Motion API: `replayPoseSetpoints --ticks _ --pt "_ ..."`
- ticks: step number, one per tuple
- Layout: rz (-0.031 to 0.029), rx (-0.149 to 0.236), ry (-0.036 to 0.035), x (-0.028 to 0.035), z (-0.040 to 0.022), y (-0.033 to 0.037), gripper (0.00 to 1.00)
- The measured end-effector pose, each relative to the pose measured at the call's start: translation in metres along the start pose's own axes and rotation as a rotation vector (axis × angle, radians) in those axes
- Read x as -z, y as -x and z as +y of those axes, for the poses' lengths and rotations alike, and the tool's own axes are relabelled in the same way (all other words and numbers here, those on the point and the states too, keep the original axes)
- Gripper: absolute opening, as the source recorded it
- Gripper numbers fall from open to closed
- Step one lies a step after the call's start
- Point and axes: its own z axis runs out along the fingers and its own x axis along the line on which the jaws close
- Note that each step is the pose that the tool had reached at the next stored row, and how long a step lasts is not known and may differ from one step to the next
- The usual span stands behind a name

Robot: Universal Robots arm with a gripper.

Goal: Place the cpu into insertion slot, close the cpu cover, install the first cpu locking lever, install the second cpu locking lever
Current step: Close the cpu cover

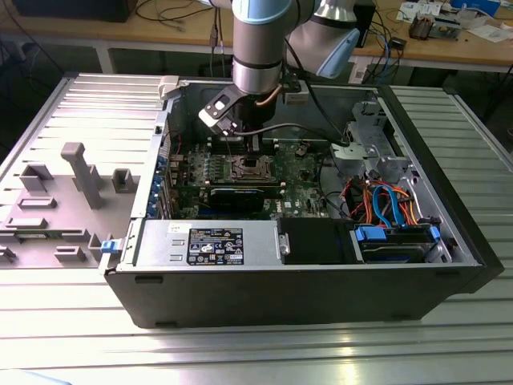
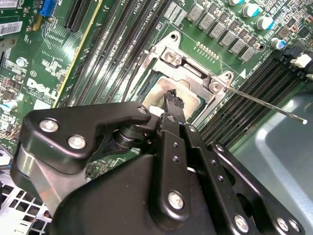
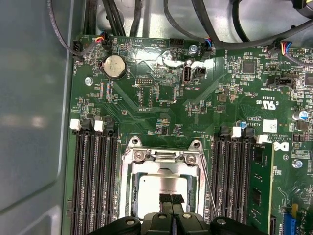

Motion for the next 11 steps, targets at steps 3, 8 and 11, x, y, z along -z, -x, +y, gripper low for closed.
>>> replayPoseSetpoints --ticks 3,8,11 --pt "0.0003 0.0 0.0002 0.0006 0.0 0.0 0.11" --pt "0.0001 0.0 0.0001 0.0014 0.0 0.0 0.11" --pt "0.0 0.0 0.0 0.0021 0.0 0.0 0.11"
